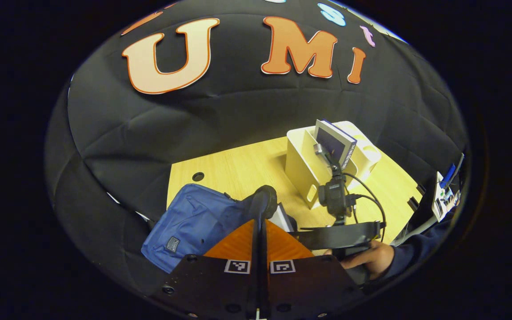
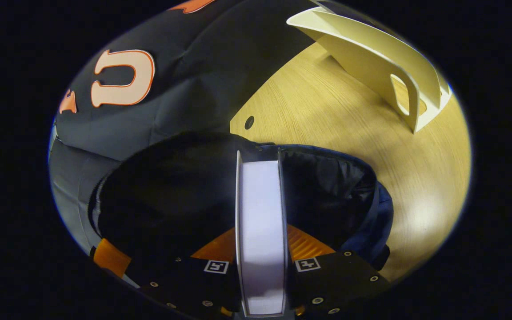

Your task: Open the schoolbag, grab two books from the bookshelf and put them into the schoolbag.

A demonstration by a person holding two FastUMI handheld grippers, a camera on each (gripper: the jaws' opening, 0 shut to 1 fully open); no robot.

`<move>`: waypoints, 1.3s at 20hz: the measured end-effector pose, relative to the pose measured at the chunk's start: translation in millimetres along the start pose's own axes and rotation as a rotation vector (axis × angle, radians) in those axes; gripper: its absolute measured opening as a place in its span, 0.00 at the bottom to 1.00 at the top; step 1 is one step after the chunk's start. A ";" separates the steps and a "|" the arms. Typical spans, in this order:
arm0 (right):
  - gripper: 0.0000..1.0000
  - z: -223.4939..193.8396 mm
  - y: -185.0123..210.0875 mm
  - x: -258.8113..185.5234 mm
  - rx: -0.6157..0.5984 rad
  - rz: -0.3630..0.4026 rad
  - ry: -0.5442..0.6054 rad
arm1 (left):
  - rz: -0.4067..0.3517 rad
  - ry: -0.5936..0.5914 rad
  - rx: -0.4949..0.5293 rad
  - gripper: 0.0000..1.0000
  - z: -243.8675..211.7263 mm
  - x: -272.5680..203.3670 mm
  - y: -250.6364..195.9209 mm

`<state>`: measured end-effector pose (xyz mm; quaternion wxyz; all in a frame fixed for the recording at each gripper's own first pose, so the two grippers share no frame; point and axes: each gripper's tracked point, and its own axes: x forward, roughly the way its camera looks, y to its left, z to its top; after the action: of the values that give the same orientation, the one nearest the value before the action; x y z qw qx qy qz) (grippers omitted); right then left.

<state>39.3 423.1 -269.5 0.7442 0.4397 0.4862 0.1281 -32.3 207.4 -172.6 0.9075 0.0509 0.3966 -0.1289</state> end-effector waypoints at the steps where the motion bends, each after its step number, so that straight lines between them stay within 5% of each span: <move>1: 0.40 -2.1 -0.7 4.7 0.014 0.007 0.000 | -0.002 0.001 0.002 0.02 -0.3 0.6 -1.7; 19: 0.39 17.2 -0.6 38.3 0.201 0.066 -0.094 | -0.020 0.047 0.028 0.01 -14.4 -9.4 -13.6; 26: 0.43 -8.8 10.6 59.6 0.261 0.111 -0.051 | -0.026 0.052 0.006 0.01 -9.6 -8.6 -13.3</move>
<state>63.9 470.8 -298.9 0.6846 0.5620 0.4547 0.0933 -48.3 198.2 -172.7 0.8949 0.0519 0.4203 -0.1407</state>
